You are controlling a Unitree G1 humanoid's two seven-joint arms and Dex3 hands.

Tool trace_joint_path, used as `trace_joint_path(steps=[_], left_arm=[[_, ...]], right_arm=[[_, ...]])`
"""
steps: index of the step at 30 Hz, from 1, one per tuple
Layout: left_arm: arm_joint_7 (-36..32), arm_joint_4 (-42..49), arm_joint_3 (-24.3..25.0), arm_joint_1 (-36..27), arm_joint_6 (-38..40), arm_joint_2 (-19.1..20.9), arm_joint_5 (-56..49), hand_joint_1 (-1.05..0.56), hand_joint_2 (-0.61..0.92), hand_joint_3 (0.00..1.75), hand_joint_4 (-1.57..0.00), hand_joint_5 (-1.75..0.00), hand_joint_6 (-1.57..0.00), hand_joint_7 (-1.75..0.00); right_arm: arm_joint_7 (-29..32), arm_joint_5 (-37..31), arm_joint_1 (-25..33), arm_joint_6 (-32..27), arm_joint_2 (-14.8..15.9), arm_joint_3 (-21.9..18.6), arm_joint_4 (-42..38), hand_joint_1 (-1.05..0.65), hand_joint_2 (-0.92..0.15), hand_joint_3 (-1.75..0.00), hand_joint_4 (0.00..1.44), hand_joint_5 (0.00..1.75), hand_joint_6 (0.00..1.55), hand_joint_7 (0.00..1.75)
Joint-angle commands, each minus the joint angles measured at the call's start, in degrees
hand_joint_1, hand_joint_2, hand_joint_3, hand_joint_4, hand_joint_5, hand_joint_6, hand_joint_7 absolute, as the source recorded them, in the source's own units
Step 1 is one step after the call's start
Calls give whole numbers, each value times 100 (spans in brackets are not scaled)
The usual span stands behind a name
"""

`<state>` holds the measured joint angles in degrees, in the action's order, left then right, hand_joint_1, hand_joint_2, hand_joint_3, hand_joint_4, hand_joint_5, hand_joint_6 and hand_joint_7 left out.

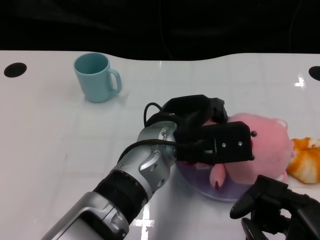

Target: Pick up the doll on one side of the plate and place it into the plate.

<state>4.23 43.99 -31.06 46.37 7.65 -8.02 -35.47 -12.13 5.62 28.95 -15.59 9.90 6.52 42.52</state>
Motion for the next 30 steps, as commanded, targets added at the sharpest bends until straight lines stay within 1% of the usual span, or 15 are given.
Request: trace_joint_path(steps=[1, 2, 3, 5, 6, 9, 11, 12, 15, 19, 23, 30], left_arm=[[203, -158, -233, 142, 38, 173, -214, -54, 92, 16, -28, -87, -49, -7], [225, -200, -372, 148, 27, 253, -364, -59, 92, 19, -25, -67, -43, -4], [233, -236, -488, 149, 9, 323, -491, -69, 92, 26, -14, -50, -31, -1], [243, -299, -618, 140, -12, 414, -636, -78, 92, 33, -5, -39, -22, 0], [279, -330, -661, 140, -14, 451, -681, -84, 92, 38, -2, -30, -16, 0], [370, -407, -769, 149, -11, 547, -807, -92, 92, 45, 0, -16, -9, 0], [442, -466, -821, 151, -11, 616, -879, -94, 92, 46, 0, -13, -7, -1], [501, -516, -841, 146, -16, 667, -906, -99, 92, 49, 0, -5, -4, -1], [569, -657, -842, 101, -53, 779, -948, -104, 92, 51, 0, 0, -2, 0], [614, -945, -761, 0, -65, 929, -908, -105, 92, 51, 0, 0, 0, 0], [688, -1550, -534, -226, -112, 1188, -766, -105, 92, 51, 0, 0, -1, -1], [1013, -2812, -216, -749, -179, 1691, -595, -103, 92, 49, -1, 0, -2, -1]], right_arm=[[13, -19, 3, -5, 78, -59, 37, -29, -58, -103, 67, 171, 59, 136], [-5, 4, 3, -3, 87, -79, 31, -29, -58, -103, 67, 171, 59, 136], [-19, 23, 2, 2, 94, -97, 26, -29, -58, -103, 67, 171, 59, 136], [-36, 46, -1, 1, 102, -119, 24, -29, -58, -103, 67, 171, 58, 136], [-39, 49, -2, -16, 104, -126, 31, -29, -58, -103, 67, 172, 58, 136], [-47, 59, -6, -39, 102, -144, 42, -29, -59, -103, 66, 172, 58, 136], [-54, 79, -11, -50, 97, -165, 39, -29, -59, -103, 66, 173, 58, 136], [-61, 91, -14, -56, 102, -179, 36, -28, -59, -103, 66, 172, 58, 136], [-82, 110, -22, -70, 115, -202, 32, -29, -59, -102, 65, 173, 58, 136], [-100, 140, -24, -80, 115, -231, 31, -29, -59, -103, 66, 173, 58, 137], [-131, 187, -35, -93, 129, -298, 13, -28, -58, -103, 66, 172, 58, 136], [-138, 226, -63, -101, 156, -337, -10, -28, -58, -103, 66, 173, 58, 136]])
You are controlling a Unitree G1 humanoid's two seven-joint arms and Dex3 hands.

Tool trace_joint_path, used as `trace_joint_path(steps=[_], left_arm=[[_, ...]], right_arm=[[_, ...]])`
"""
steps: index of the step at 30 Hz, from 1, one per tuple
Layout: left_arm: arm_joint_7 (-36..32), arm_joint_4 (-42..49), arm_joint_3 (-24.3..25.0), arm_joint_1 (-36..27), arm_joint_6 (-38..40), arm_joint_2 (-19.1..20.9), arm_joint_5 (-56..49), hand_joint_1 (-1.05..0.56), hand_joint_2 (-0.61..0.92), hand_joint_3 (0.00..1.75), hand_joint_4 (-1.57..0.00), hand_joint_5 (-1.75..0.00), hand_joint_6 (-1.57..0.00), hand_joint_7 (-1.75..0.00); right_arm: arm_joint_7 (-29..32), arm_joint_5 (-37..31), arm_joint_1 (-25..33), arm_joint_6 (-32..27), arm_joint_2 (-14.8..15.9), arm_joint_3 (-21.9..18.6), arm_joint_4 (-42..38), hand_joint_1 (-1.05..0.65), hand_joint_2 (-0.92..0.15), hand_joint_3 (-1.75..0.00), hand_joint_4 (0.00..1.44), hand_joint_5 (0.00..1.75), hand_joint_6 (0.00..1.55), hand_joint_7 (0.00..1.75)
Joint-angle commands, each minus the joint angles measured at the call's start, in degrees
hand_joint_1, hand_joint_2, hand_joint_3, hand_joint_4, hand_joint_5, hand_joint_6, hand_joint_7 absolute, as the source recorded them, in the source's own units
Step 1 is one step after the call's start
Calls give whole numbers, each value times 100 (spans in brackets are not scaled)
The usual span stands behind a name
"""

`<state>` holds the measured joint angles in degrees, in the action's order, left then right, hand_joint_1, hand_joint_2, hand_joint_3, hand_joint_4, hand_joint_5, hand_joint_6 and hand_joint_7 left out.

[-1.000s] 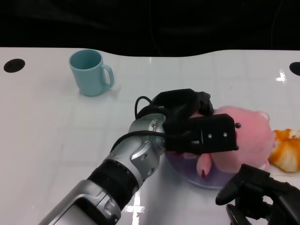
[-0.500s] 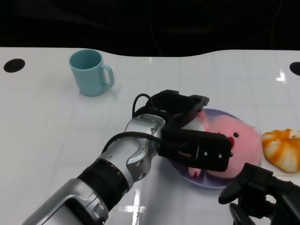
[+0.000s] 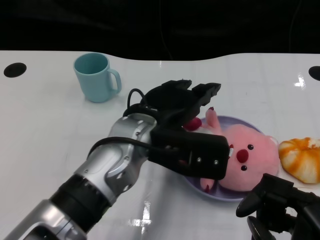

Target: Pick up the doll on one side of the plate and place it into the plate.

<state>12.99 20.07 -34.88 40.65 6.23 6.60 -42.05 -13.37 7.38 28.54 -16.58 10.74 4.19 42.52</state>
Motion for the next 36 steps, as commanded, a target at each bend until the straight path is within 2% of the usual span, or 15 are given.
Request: trace_joint_path(steps=[1, 7, 12, 14, 16, 21, 25, 26, 28, 29, 30, 31, 32, 34, 36], left_arm=[[163, -545, 194, -235, -46, 280, 64, -103, 92, 49, -1, -1, -3, -1], [236, -1454, 517, -792, -316, 725, 268, -100, 92, 47, -4, -3, -4, -2], [145, -2094, 1072, -1483, -739, 975, 847, -91, 92, 41, -11, -8, -10, -5], [8, -2222, 1268, -1708, -954, 1018, 1017, -85, 92, 34, -21, -18, -19, -9], [-175, -2286, 1489, -1947, -1224, 1025, 1202, -79, 92, 27, -23, -49, -31, -12], [-499, -2400, 1950, -2479, -1788, 917, 1744, -67, 92, 16, -36, -73, -53, -19], [-769, -2344, 2276, -2969, -2426, 720, 2360, -39, 89, 7, -49, -89, -67, -25], [-778, -2330, 2337, -3060, -2537, 677, 2507, -28, 88, 6, -52, -94, -71, -27], [-732, -2352, 2478, -3318, -2677, 558, 2938, -19, 86, 8, -55, -101, -76, -32], [-707, -2357, 2518, -3393, -2721, 526, 3063, -14, 67, 44, -56, -109, -75, -48], [-685, -2359, 2544, -3435, -2750, 507, 3134, -12, 50, 76, -56, -111, -73, -56], [-646, -2394, 2584, -3547, -2757, 487, 3262, -11, 40, 95, -56, -112, -71, -60], [-612, -2442, 2623, -3662, -2733, 465, 3392, -7, 35, 111, -59, -119, -74, -73], [-562, -2540, 2703, -3890, -2618, 385, 3693, -4, 33, 124, -63, -125, -74, -86], [-511, -2631, 2754, -4029, -2452, 318, 3925, -5, 34, 130, -67, -129, -75, -94]], right_arm=[[-22, 48, -30, 25, 79, -107, -28, -28, -58, -104, 66, 173, 58, 136], [-34, 66, -44, 3, 85, -122, -46, -27, -59, -103, 66, 173, 58, 136], [-43, 81, -57, -14, 82, -139, -56, -26, -59, -104, 66, 173, 57, 136], [-56, 82, -64, -4, 93, -149, -72, -26, -59, -104, 66, 173, 57, 137], [-70, 78, -76, 4, 107, -159, -90, -27, -60, -103, 65, 173, 57, 137], [-78, 83, -105, -20, 102, -166, -112, -26, -60, -103, 65, 173, 56, 138], [-86, 53, -125, 21, 105, -155, -151, -26, -60, -103, 66, 173, 57, 138], [-87, 55, -127, 20, 104, -154, -152, -26, -60, -103, 66, 173, 56, 138], [-89, 79, -131, -13, 98, -157, -137, -26, -60, -103, 66, 173, 56, 138], [-89, 81, -131, -19, 96, -157, -133, -25, -60, -103, 66, 173, 56, 138], [-89, 80, -132, -21, 96, -157, -131, -25, -60, -103, 66, 173, 56, 137], [-98, 82, -131, -8, 101, -164, -139, -25, -60, -102, 66, 173, 56, 137], [-111, 95, -133, 7, 103, -174, -153, -25, -61, -102, 66, 173, 56, 137], [-126, 108, -140, 21, 105, -193, -174, -25, -61, -102, 65, 173, 56, 137], [-135, 105, -145, 38, 113, -204, -189, -26, -61, -101, 66, 173, 56, 137]])
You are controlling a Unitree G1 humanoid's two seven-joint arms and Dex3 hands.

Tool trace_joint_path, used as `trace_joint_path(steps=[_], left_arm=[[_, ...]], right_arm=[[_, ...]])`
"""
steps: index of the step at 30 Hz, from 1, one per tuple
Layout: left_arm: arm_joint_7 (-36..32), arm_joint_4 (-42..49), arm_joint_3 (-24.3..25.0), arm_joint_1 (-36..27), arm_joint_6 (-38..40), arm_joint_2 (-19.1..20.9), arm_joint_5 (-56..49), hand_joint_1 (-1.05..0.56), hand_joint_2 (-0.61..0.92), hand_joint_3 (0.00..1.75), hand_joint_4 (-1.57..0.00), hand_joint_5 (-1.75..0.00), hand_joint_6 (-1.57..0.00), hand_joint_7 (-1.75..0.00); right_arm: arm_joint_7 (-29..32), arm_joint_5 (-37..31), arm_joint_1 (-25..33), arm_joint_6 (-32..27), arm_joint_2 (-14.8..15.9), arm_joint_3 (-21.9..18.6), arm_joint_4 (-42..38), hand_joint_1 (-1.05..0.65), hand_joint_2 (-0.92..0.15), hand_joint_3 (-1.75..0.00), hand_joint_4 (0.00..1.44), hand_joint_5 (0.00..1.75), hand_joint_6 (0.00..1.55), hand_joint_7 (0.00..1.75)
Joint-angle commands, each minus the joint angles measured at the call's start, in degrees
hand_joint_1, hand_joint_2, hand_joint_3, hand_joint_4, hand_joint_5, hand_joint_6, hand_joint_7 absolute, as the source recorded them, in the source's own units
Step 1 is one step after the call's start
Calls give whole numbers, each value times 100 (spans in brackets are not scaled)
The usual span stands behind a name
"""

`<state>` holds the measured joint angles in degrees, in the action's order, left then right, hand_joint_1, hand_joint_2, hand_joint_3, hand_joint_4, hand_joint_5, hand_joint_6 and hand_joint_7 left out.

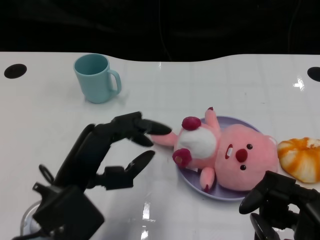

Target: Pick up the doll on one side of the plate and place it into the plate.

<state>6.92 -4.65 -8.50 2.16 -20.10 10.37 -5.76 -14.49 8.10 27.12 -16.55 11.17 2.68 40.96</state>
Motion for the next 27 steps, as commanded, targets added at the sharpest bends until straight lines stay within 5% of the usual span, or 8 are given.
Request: trace_joint_path(steps=[1, 11, 27], left_arm=[[132, -261, 140, -271, 363, -97, 443, -5, 36, 131, -69, -132, -75, -100], [435, -1353, 321, -895, 1999, -66, 1127, -10, 45, 136, -88, -172, -77, -146], [527, -2936, 1017, -1354, 5499, 62, 3329, -17, 39, 143, -91, -175, -75, -169]], right_arm=[[-26, 31, -3, 40, 75, -57, -41, -26, -61, -101, 66, 172, 56, 137], [-8, 40, -19, -1, 58, -31, -41, -26, -62, -99, 66, 172, 57, 136], [-15, 34, -60, 40, 66, -39, -102, -27, -63, -97, 66, 171, 57, 136]])
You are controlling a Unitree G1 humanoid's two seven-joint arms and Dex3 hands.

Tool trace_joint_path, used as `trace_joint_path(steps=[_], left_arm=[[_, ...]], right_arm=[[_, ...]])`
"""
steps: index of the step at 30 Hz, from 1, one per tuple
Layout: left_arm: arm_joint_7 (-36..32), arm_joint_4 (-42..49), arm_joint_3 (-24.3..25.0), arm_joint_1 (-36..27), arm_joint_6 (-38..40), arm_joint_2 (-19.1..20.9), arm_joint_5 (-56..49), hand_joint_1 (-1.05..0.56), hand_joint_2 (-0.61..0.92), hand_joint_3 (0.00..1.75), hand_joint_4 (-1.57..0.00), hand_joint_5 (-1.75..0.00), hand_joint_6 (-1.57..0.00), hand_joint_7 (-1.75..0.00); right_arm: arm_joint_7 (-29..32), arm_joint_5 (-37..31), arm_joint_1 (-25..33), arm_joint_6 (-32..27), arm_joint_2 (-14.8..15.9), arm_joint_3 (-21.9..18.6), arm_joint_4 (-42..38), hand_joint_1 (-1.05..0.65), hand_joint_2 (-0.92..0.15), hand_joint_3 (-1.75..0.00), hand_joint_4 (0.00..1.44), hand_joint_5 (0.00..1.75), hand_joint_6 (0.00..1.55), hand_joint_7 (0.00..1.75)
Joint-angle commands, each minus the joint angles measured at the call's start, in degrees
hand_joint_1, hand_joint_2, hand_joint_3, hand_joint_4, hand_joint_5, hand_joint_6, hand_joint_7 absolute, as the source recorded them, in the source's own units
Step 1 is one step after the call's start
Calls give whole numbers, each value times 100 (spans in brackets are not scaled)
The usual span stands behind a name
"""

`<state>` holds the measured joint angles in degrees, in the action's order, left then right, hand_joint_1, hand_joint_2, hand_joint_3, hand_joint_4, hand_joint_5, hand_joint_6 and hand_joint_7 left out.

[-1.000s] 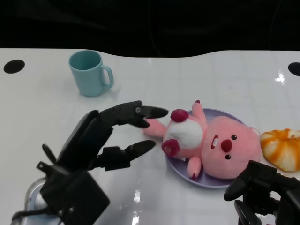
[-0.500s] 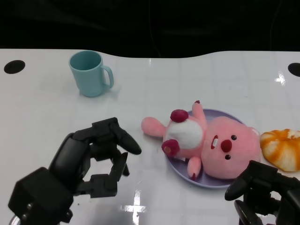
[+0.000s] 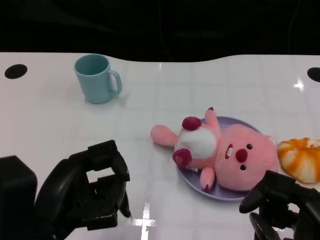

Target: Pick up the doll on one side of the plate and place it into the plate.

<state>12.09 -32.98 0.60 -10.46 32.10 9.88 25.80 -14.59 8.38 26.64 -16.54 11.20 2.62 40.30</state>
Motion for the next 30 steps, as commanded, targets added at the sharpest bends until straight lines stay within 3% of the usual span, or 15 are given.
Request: trace_joint_path(steps=[1, 17, 30], left_arm=[[11, -53, 120, -77, 352, 108, 208, -16, 40, 144, -91, -175, -75, -170], [125, 670, 397, 153, 1063, 98, 649, -15, 41, 149, -90, -175, -72, -175], [438, 711, 261, 86, 895, 143, 583, -15, 42, 146, -89, -175, -71, -175]], right_arm=[[-7, 9, -12, 42, 62, -35, -39, -27, -63, -97, 66, 171, 57, 136], [-2, -37, 97, 283, 50, -45, -78, -28, -62, -97, 66, 171, 57, 136], [-35, 24, 170, 462, 55, -99, -173, -27, -59, -102, 66, 172, 57, 137]])
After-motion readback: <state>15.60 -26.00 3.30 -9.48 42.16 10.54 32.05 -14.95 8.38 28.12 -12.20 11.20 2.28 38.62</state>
